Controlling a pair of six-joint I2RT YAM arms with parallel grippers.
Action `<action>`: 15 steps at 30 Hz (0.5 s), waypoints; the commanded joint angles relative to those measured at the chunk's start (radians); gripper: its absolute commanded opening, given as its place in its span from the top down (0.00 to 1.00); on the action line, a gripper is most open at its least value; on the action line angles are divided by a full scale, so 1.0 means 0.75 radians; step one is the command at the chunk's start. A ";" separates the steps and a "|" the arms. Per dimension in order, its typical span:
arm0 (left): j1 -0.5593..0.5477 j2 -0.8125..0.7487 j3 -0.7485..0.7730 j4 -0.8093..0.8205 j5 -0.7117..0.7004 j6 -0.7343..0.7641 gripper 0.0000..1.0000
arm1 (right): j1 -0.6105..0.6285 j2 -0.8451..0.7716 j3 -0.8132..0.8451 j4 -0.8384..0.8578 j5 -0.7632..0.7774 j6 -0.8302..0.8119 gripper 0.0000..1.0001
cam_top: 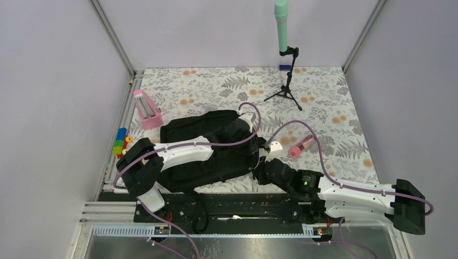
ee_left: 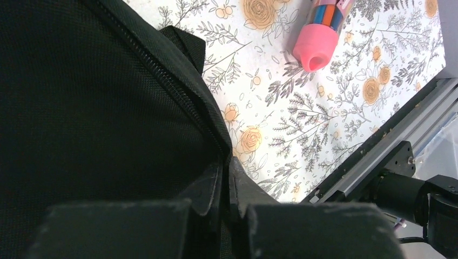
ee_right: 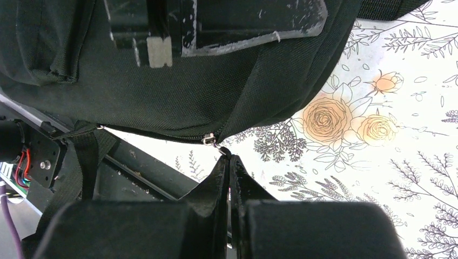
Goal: Pack the student bag
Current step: Zip the student bag at the center of the board.
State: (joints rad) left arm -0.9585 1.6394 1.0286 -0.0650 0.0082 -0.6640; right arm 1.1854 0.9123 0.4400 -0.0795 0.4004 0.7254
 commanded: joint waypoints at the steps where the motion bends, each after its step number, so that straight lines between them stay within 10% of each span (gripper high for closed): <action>1: 0.011 0.015 0.106 0.130 0.060 0.010 1.00 | -0.004 0.005 0.041 -0.054 0.058 -0.035 1.00; 15: 0.145 0.070 0.209 0.263 0.086 0.068 1.00 | 0.259 0.309 0.277 0.119 0.109 -0.128 1.00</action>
State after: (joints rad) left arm -0.8875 1.6806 1.1019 -0.0513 0.0856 -0.6373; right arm 1.3037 1.0657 0.5537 -0.0692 0.4915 0.6483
